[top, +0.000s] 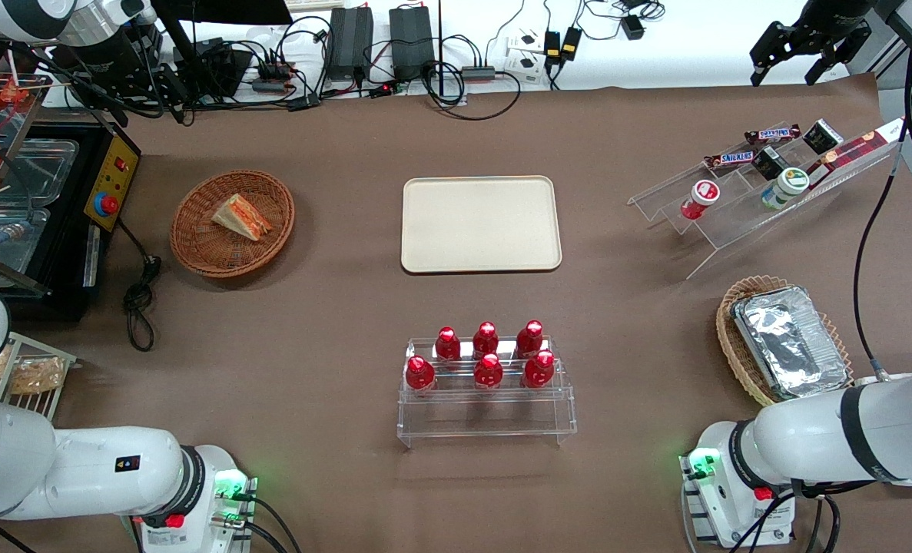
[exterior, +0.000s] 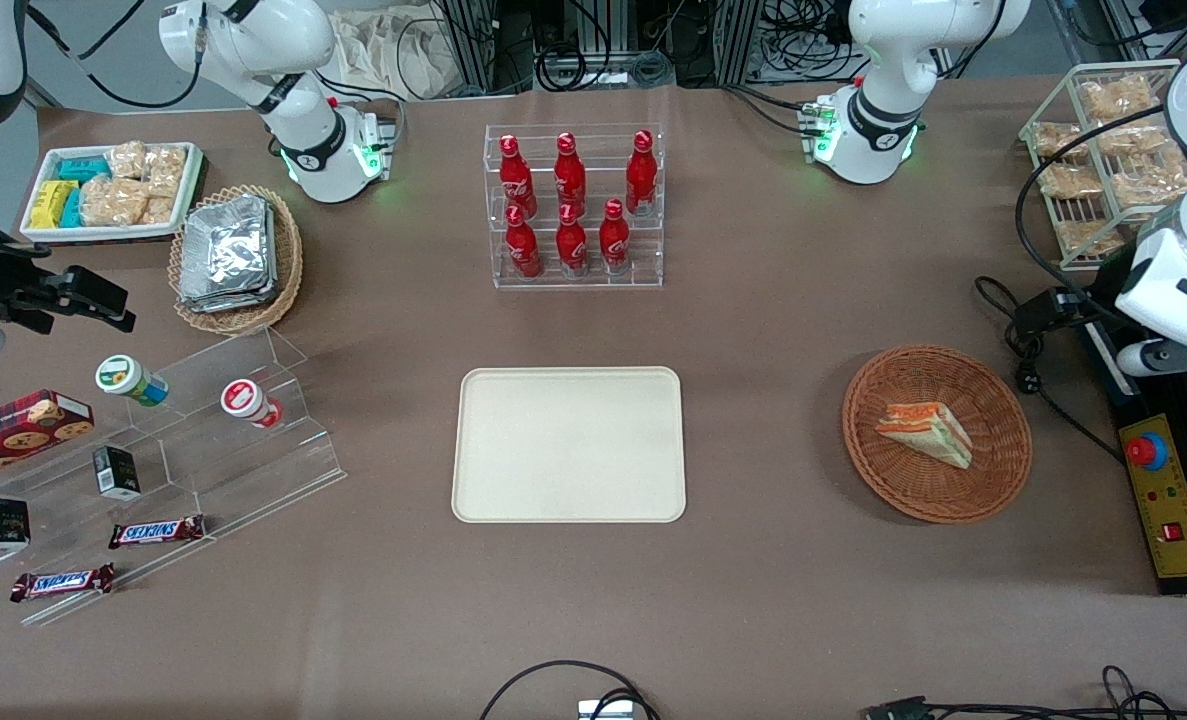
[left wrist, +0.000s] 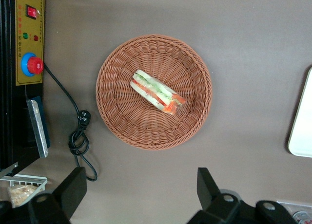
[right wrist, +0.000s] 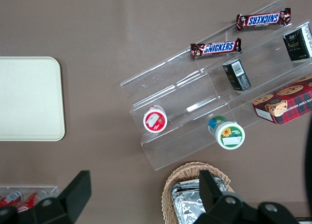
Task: Place sandwich from basket to tray
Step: 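Move the left gripper down over the wrapped sandwich in the wicker basket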
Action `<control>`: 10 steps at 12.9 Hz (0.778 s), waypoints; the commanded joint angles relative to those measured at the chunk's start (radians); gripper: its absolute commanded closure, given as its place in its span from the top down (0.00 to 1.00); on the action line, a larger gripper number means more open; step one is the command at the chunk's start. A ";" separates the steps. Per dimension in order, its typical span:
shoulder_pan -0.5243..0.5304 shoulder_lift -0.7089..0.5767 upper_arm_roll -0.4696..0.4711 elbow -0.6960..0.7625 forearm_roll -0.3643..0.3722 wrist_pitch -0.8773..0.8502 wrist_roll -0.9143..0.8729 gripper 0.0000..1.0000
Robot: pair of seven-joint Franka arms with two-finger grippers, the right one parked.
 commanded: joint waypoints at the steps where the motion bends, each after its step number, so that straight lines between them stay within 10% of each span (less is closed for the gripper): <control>1: 0.002 0.035 -0.003 0.036 0.001 -0.003 -0.030 1.00; 10: -0.003 0.174 -0.004 -0.018 0.001 0.095 -0.236 1.00</control>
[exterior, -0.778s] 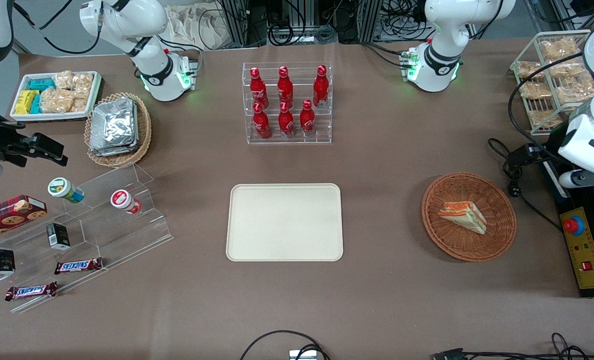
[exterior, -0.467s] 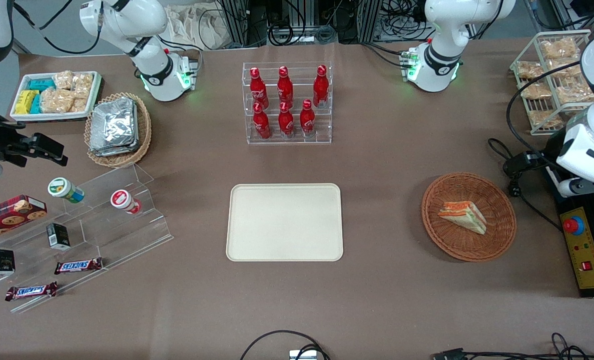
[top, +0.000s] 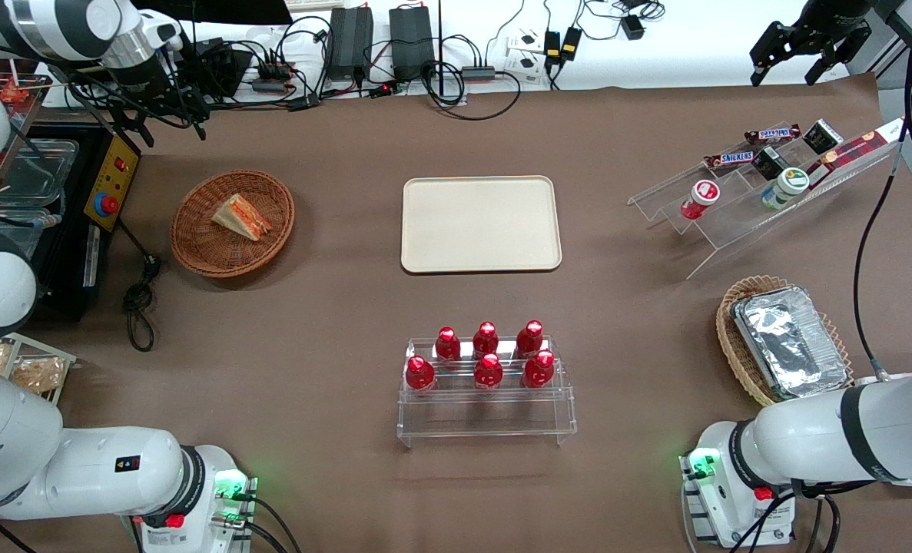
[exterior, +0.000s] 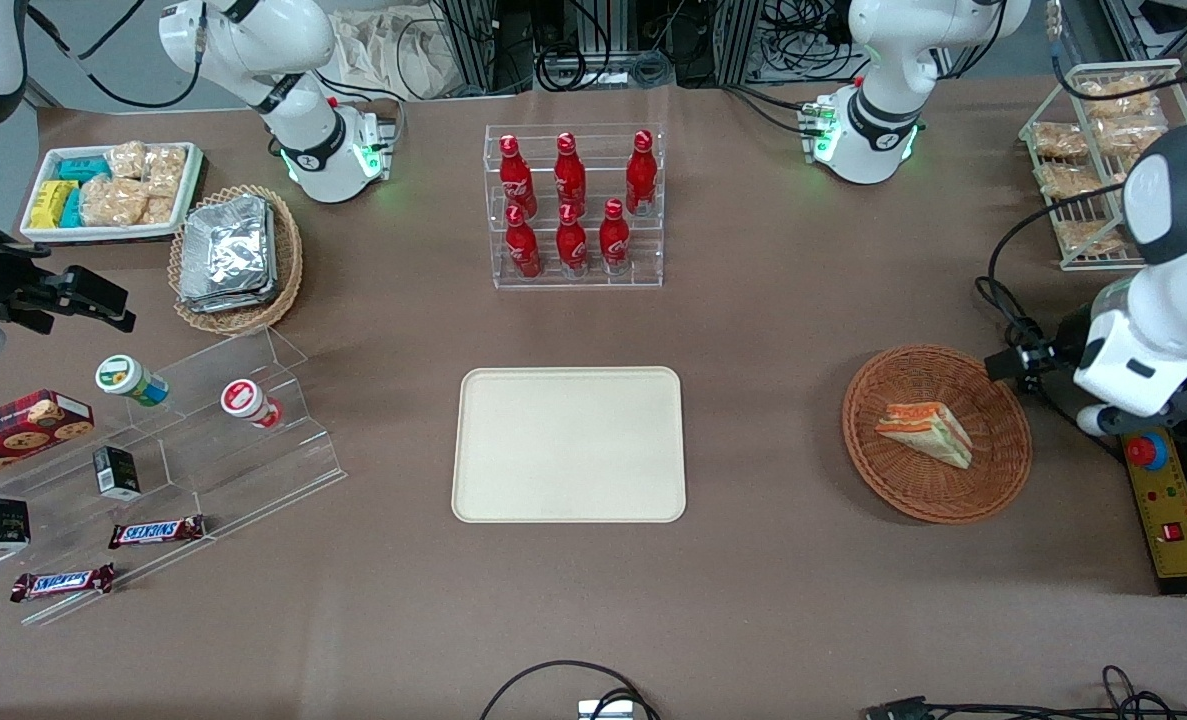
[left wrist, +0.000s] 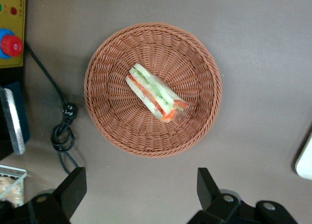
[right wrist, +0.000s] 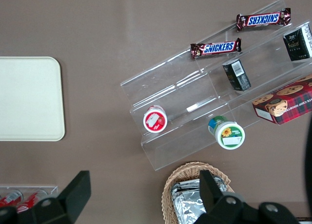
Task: Place sandwich from basket to tray
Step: 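Move the left gripper down over the wrapped sandwich in the wicker basket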
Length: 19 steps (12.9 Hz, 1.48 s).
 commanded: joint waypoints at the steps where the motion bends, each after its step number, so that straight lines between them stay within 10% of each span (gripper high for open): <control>1: -0.002 0.029 -0.001 -0.059 0.004 0.093 -0.166 1.00; 19: -0.002 0.191 0.000 -0.160 0.033 0.337 -1.128 1.00</control>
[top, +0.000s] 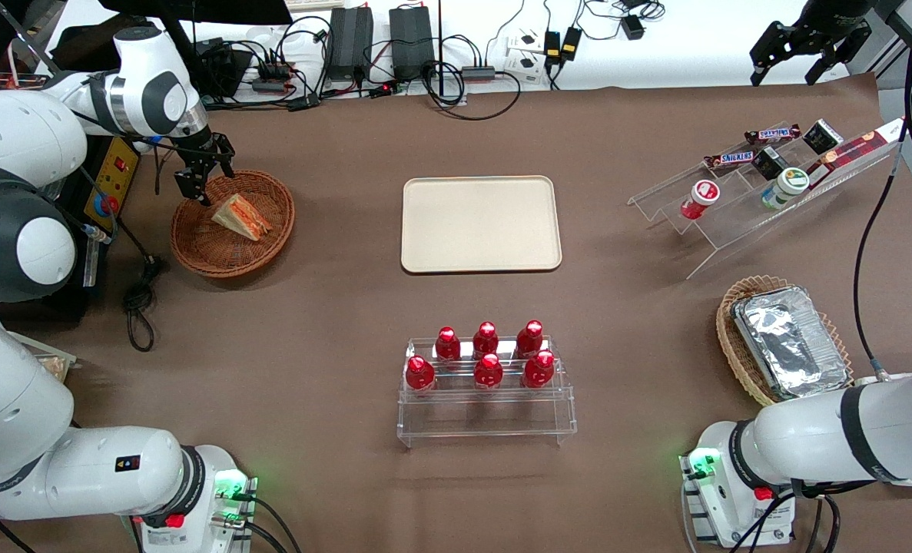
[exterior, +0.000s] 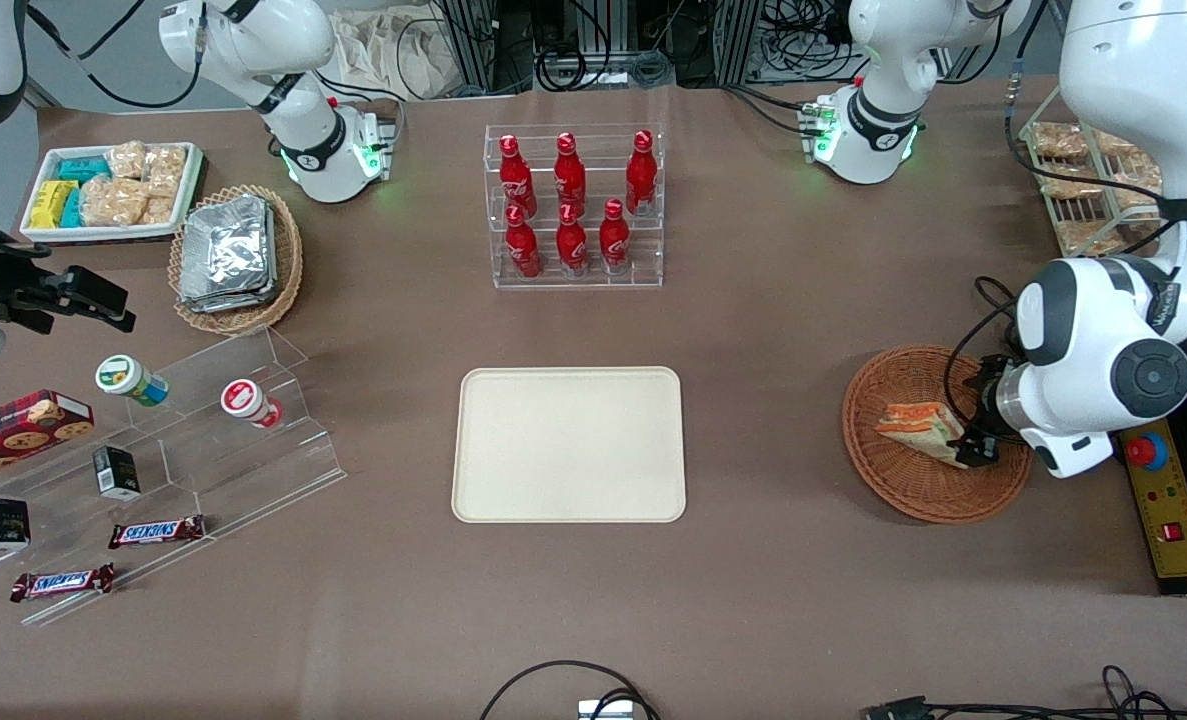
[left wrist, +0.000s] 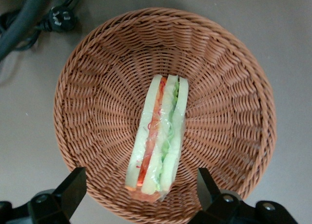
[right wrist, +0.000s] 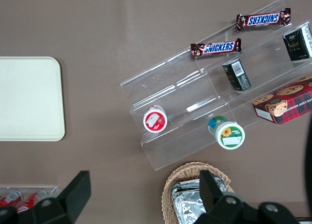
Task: Place sandwich from basket to tray
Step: 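Lower the open left gripper around the sandwich and close it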
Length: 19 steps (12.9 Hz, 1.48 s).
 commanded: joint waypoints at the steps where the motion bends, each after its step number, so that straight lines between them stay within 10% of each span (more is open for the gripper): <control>1: -0.004 0.023 -0.003 -0.002 0.000 0.051 -0.089 1.00; 17: -0.003 0.025 -0.024 -0.153 0.002 0.205 0.028 0.97; 19: -0.003 0.028 -0.024 -0.130 0.009 0.184 0.094 0.07</control>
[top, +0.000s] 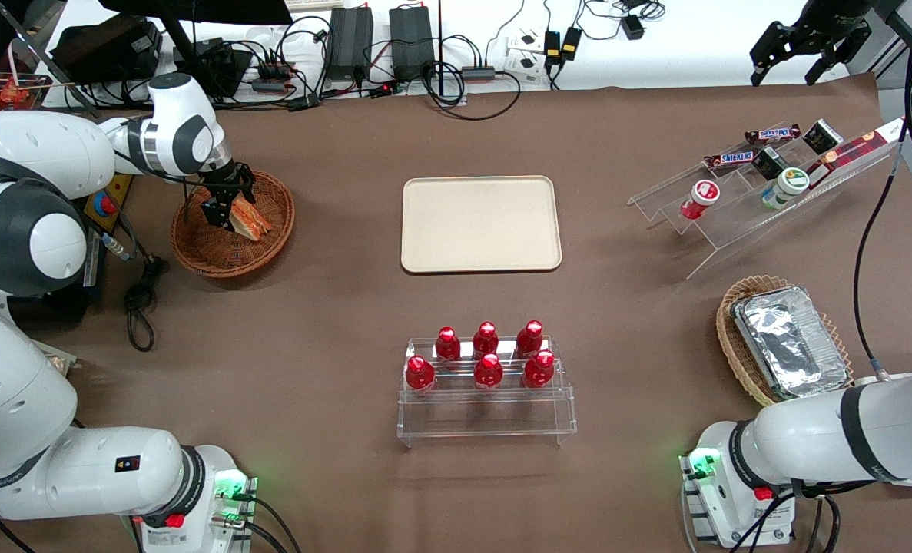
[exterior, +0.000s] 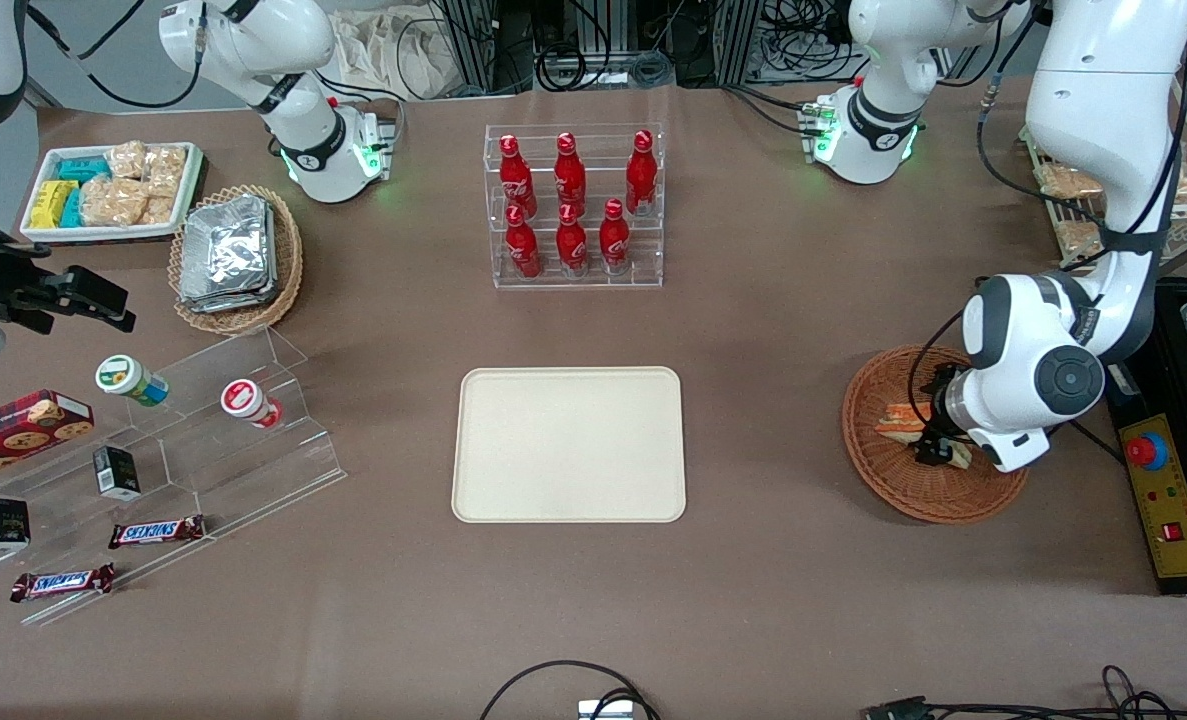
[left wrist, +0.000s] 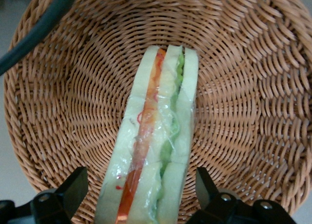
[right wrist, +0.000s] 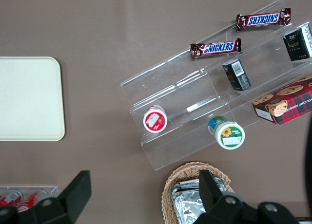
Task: Place sandwich from basket to tray
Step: 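Lower the open left gripper around the sandwich and close it, then lift the sandwich out of the basket and carry it over the tray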
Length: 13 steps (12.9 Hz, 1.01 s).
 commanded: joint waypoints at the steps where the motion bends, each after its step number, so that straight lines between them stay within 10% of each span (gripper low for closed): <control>1: 0.002 -0.008 0.000 0.044 0.004 -0.056 0.059 0.00; 13: -0.007 -0.018 -0.049 0.300 -0.004 -0.386 0.296 0.00</control>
